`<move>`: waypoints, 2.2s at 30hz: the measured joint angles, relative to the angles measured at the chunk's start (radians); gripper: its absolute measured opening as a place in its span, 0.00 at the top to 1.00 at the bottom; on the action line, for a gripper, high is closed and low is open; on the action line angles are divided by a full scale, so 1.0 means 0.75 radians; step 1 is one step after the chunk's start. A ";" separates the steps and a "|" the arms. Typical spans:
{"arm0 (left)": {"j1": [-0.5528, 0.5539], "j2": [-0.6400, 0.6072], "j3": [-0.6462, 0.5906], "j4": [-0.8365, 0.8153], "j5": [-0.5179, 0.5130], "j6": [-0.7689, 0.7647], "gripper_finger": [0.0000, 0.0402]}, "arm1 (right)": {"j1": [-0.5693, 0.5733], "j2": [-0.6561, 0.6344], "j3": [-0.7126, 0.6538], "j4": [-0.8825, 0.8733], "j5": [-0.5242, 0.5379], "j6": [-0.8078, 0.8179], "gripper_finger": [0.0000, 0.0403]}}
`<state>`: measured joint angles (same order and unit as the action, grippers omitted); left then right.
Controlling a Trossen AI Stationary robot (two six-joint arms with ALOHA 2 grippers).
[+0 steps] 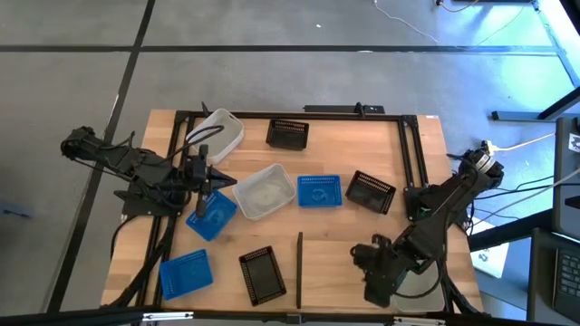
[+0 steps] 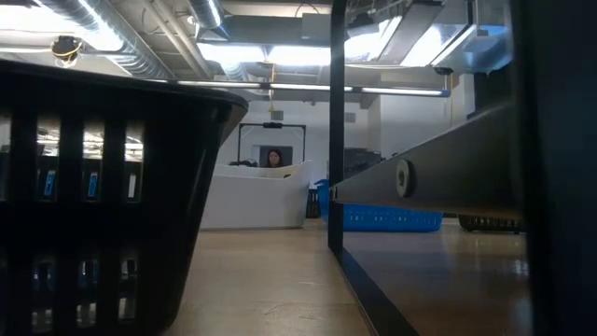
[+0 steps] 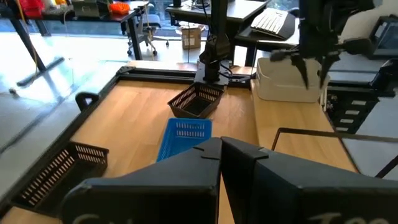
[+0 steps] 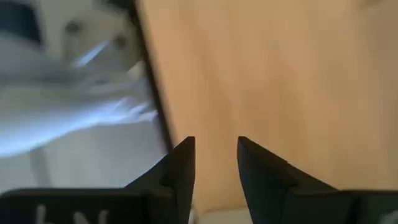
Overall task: Stack baskets on shelf by color
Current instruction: Put the middle blue bin on the shelf
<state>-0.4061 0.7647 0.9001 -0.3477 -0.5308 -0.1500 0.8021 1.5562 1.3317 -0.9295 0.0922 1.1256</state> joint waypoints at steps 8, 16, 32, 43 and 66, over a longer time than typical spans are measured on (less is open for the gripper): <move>0.000 0.000 0.000 0.003 -0.003 0.001 1.00 | -0.014 -0.001 0.270 -0.342 0.453 0.092 0.71; 0.017 0.116 0.293 -0.284 -0.011 -0.016 1.00 | -0.103 -0.002 0.524 -0.745 0.664 0.059 0.71; 0.204 0.648 0.837 -1.310 0.304 -0.569 1.00 | -0.262 -0.119 0.669 -0.857 0.999 -0.177 0.71; 0.286 0.805 0.837 -1.454 0.638 -0.897 1.00 | -0.318 -0.142 0.668 -0.856 0.991 -0.299 0.71; 0.273 1.059 0.836 -1.552 0.856 -1.121 1.00 | -0.333 -0.142 0.667 -0.855 0.896 -0.428 0.71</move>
<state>-0.2012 1.5592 1.5272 -1.5116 0.1114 -0.9911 0.5526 1.4494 1.8320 -1.5711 0.7638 0.8046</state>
